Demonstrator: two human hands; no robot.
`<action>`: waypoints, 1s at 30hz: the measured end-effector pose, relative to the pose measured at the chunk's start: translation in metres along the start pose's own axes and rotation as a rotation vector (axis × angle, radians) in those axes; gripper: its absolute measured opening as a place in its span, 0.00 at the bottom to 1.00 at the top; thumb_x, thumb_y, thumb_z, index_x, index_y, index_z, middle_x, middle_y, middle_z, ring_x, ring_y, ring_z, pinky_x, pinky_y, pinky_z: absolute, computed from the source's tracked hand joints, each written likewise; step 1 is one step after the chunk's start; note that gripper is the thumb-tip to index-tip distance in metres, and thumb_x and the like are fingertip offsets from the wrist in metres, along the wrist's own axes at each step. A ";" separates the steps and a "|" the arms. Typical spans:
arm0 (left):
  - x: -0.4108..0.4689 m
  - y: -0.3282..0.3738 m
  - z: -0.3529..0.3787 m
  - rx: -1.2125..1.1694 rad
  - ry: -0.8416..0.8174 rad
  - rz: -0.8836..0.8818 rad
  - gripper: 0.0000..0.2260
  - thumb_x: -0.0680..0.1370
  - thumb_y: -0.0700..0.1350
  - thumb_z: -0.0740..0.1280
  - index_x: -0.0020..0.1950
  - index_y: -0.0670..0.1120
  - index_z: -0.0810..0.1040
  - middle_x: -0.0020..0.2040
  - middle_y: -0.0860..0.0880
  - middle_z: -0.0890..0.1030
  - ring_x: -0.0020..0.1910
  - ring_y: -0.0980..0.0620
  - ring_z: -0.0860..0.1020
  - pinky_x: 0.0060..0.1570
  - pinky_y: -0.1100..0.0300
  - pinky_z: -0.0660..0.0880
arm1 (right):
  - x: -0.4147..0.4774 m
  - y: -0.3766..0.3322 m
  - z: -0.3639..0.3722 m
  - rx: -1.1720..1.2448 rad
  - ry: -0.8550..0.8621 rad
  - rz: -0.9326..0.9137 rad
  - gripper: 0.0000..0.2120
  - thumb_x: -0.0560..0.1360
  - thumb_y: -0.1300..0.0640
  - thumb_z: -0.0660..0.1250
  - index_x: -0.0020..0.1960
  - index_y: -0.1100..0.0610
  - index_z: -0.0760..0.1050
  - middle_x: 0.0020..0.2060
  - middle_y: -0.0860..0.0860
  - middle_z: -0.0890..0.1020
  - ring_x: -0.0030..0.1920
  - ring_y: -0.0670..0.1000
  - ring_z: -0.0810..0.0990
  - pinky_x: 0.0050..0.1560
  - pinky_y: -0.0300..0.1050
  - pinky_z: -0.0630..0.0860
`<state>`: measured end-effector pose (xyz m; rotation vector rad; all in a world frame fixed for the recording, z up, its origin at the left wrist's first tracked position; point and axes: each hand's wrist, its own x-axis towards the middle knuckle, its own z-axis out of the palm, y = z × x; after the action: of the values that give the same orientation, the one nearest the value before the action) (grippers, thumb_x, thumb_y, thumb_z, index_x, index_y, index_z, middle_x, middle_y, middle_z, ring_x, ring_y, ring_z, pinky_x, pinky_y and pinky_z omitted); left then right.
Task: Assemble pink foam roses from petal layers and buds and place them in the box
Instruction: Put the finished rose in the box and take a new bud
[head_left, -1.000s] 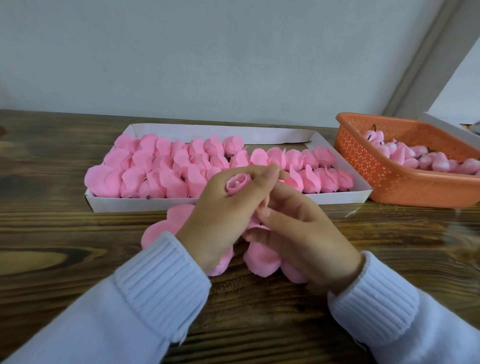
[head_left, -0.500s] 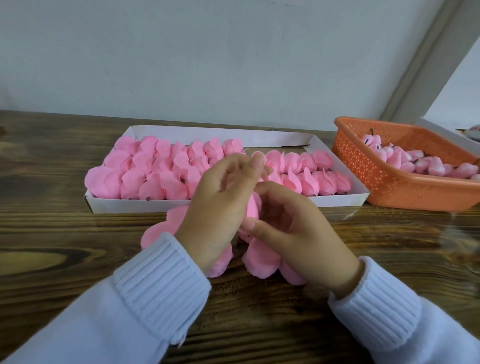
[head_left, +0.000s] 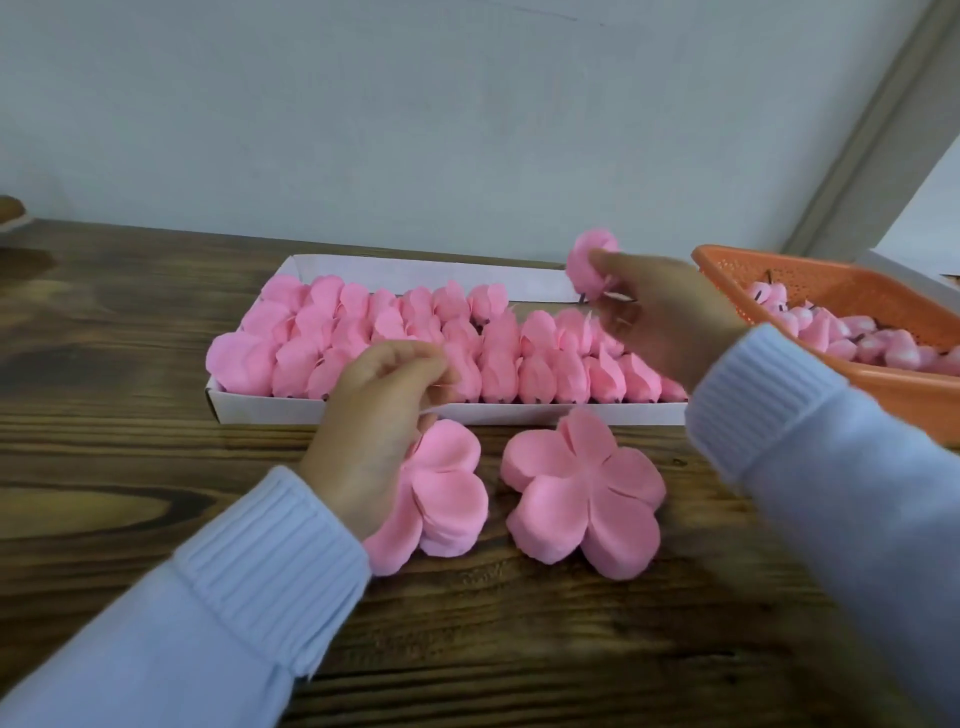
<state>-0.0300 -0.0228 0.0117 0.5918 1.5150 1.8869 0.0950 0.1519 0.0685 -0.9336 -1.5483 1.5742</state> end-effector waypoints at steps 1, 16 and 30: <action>0.000 0.000 0.000 0.000 0.007 -0.012 0.08 0.78 0.38 0.64 0.43 0.48 0.79 0.34 0.51 0.82 0.42 0.47 0.77 0.42 0.56 0.69 | 0.014 -0.004 0.002 -0.064 0.029 -0.006 0.04 0.77 0.59 0.68 0.44 0.57 0.75 0.36 0.50 0.78 0.36 0.46 0.75 0.33 0.37 0.69; -0.005 -0.010 0.004 0.213 -0.042 0.162 0.06 0.75 0.37 0.65 0.44 0.47 0.79 0.37 0.51 0.81 0.32 0.64 0.78 0.34 0.73 0.73 | 0.104 0.022 0.041 -1.068 0.065 -0.029 0.06 0.71 0.63 0.65 0.35 0.58 0.74 0.30 0.50 0.75 0.41 0.53 0.77 0.43 0.43 0.75; -0.003 -0.012 0.002 0.258 -0.083 0.156 0.06 0.73 0.39 0.65 0.45 0.48 0.79 0.37 0.51 0.82 0.35 0.61 0.79 0.37 0.71 0.74 | 0.106 0.023 0.037 -1.362 -0.256 -0.028 0.20 0.79 0.48 0.61 0.58 0.64 0.78 0.56 0.58 0.80 0.50 0.54 0.77 0.49 0.45 0.72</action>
<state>-0.0239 -0.0224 0.0003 0.9175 1.7131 1.7673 0.0124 0.2276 0.0453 -1.3520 -2.8300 0.4143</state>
